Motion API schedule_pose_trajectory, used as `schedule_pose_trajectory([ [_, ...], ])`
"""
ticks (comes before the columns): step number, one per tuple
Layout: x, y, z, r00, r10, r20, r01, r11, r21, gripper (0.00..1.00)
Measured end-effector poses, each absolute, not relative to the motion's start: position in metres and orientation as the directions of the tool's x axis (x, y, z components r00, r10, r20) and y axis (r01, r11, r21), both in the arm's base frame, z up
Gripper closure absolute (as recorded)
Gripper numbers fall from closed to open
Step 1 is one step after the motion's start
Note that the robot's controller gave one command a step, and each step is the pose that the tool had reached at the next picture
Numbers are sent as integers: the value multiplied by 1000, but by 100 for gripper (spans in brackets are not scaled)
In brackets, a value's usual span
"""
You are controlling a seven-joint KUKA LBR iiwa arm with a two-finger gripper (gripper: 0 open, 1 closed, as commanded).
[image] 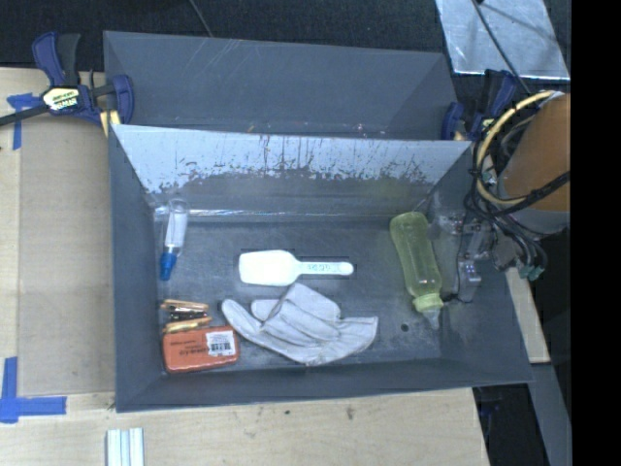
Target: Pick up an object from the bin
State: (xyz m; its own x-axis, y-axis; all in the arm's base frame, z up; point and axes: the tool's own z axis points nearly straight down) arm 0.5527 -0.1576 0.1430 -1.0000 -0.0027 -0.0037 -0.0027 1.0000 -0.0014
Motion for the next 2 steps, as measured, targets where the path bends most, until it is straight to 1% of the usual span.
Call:
schedule_pose_trajectory([
  [1,553,-158,143,-1000,-3,-4,-3,1000,-1,0],
  [2,595,-124,103,-999,-36,-10,-36,999,-4,0],
])
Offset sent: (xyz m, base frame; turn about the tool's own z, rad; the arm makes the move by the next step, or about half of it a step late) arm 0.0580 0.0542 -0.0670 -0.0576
